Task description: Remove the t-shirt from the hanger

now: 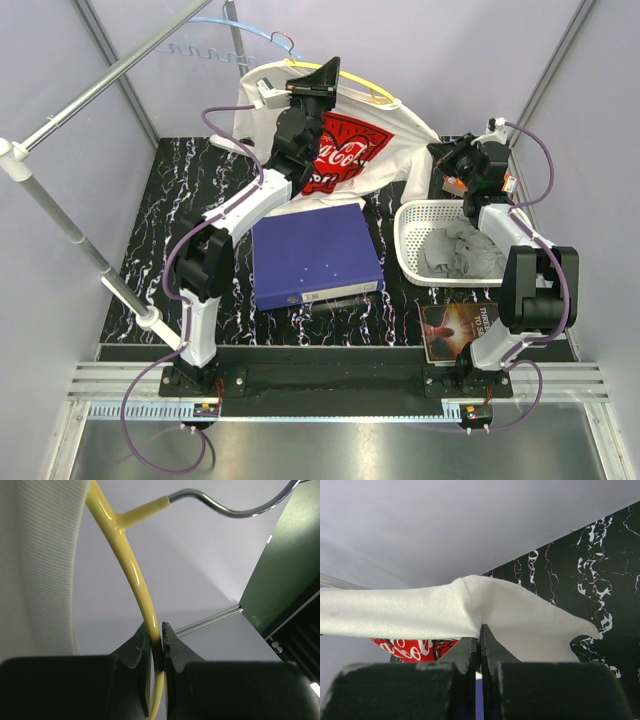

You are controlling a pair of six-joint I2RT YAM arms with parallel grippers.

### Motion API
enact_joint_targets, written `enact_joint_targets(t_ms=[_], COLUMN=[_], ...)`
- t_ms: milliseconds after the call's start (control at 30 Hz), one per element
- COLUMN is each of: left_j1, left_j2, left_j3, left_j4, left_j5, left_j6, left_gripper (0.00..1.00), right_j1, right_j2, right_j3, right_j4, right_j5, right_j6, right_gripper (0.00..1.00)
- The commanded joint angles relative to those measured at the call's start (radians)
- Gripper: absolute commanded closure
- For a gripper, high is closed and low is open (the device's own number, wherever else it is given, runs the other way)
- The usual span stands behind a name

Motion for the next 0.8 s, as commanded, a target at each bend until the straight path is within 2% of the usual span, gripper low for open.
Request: enact_joint_targets(t_ms=[0, 67, 200, 300, 567, 767], left_j1=[0.087, 0.085, 0.09, 0.096, 0.105, 0.11], left_j2=[-0.169, -0.207, -0.224, -0.247, -0.27, -0.284], left_j3=[0.092, 0.071, 0.049, 0.014, -0.034, -0.048], left_j4=[0.249, 0.259, 0.261, 0.261, 0.265, 0.284], left_j5=[-0.143, -0.14, -0.141, -0.149, -0.16, -0.181], left_j6=[0.106, 0.181, 0.197, 0.221, 0.218, 0.249], left_gripper=[1.0, 1.0, 1.0, 1.0, 1.0, 1.0], right_j1=[-0.072, -0.081, -0.09, -0.121, -0.138, -0.161], right_j2=[-0.006, -0.015, -0.015, -0.027, -0.019, -0.015], right_j3=[-0.038, -0.046, -0.04, -0.058, -0.032, -0.045], right_j4=[-0.139, -0.156, -0.178, -0.193, -0.204, -0.198], right_j5=[0.248, 0.264, 0.27, 0.331, 0.308, 0.287], right_j6=[-0.016, 0.013, 0.018, 0.042, 0.03, 0.079], right_gripper=[1.0, 1.0, 1.0, 1.0, 1.0, 1.0])
